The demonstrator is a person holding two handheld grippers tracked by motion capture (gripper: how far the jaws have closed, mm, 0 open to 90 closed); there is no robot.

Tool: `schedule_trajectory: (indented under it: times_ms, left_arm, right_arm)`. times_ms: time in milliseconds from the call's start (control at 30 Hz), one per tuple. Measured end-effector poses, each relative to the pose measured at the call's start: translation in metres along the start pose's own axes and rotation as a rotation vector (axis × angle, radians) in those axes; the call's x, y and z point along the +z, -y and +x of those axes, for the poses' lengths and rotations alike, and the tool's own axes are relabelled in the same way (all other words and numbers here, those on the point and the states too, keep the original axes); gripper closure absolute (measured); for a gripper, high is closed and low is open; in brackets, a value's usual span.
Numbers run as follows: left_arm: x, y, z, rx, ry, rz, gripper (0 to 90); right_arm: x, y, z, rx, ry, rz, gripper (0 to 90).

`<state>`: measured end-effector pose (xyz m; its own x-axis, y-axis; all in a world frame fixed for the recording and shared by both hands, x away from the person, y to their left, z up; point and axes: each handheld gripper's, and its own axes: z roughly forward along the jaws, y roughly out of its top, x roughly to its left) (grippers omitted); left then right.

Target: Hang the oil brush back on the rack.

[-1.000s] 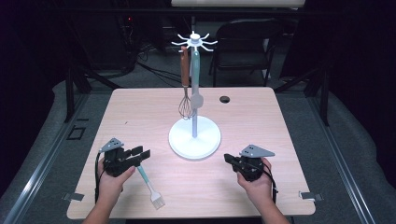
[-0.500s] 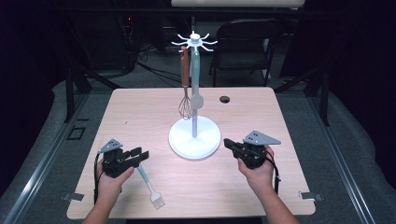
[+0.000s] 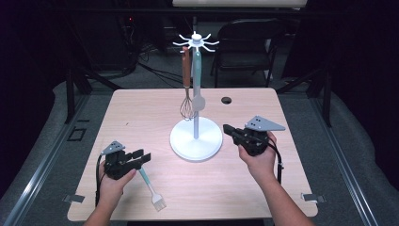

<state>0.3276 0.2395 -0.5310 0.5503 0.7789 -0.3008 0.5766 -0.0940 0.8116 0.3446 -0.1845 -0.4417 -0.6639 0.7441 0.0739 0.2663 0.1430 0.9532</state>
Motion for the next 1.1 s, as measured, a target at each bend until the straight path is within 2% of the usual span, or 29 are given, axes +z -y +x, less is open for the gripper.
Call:
schedule_trajectory:
  times_ms: [300, 700, 767, 933, 1100]
  left_arm:
    - [0.000, 0.000, 0.002, -0.005, -0.006, 0.001, 55.1]
    - [-0.001, 0.000, 0.004, -0.006, 0.000, 0.006, 56.2]
    - [-0.001, 0.000, 0.004, -0.012, -0.003, -0.006, 55.5]
    - [0.001, 0.002, 0.005, -0.009, -0.004, 0.000, 55.1]
    - [0.001, 0.001, 0.006, -0.010, 0.000, -0.006, 55.0]
  right_arm:
    - [0.002, -0.032, 0.003, -0.017, -0.020, -0.060, 90.0]
    - [0.006, -0.086, -0.002, -0.025, -0.010, -0.136, 90.0]
    - [0.007, -0.094, -0.004, -0.020, -0.010, -0.152, 90.0]
    - [0.008, -0.115, -0.003, 0.002, -0.013, -0.187, 90.0]
    - [0.009, -0.137, -0.002, -0.034, 0.013, -0.203, 90.0]
